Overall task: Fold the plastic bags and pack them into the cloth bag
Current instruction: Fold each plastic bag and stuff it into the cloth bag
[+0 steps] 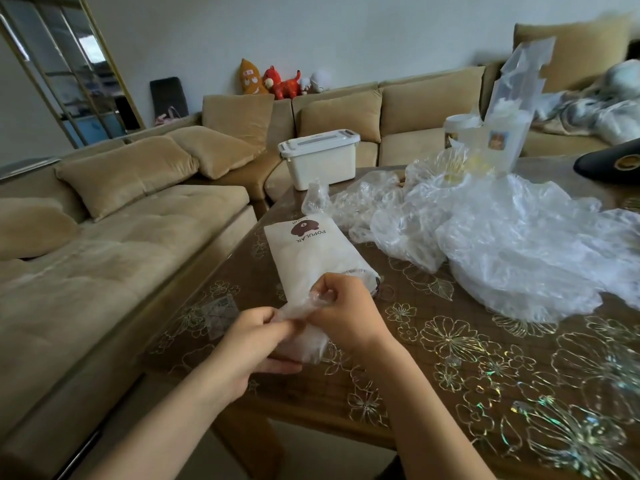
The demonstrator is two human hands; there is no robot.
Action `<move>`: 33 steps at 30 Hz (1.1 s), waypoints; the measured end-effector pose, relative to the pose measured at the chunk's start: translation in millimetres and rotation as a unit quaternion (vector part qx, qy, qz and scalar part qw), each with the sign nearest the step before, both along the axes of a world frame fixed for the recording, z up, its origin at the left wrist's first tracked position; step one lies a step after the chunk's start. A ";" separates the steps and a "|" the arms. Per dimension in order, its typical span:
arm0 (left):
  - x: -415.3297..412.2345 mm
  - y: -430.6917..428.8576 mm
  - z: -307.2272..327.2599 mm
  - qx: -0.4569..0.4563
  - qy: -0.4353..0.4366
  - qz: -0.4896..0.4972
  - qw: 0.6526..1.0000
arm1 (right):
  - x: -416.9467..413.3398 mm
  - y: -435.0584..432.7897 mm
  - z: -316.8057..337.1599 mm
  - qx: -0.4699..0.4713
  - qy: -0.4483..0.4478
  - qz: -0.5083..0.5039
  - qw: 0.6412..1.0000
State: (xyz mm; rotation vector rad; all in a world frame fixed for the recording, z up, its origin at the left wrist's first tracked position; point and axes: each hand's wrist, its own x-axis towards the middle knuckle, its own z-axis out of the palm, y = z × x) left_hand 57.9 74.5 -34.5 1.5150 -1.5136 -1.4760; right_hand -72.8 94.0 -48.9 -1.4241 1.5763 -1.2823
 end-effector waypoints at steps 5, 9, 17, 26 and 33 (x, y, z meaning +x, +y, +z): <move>-15.0 -4.2 -7.9 0.093 0.144 0.055 0.984 | 6.5 10.0 2.3 0.039 0.030 0.070 0.996; -16.5 -5.4 -7.0 0.157 0.220 0.070 0.960 | -2.3 25.9 14.5 0.075 -0.041 0.104 0.991; -6.1 -9.4 -4.7 0.085 0.193 0.036 0.977 | -4.6 28.8 13.7 0.080 0.015 0.105 0.991; -3.1 -1.2 -1.4 -0.022 0.159 -0.024 0.987 | -16.0 20.2 7.0 0.156 -0.288 0.079 0.942; -14.5 -5.7 -27.5 -0.398 -0.107 -0.015 0.911 | -27.7 6.8 -16.7 0.133 -0.212 -0.130 0.960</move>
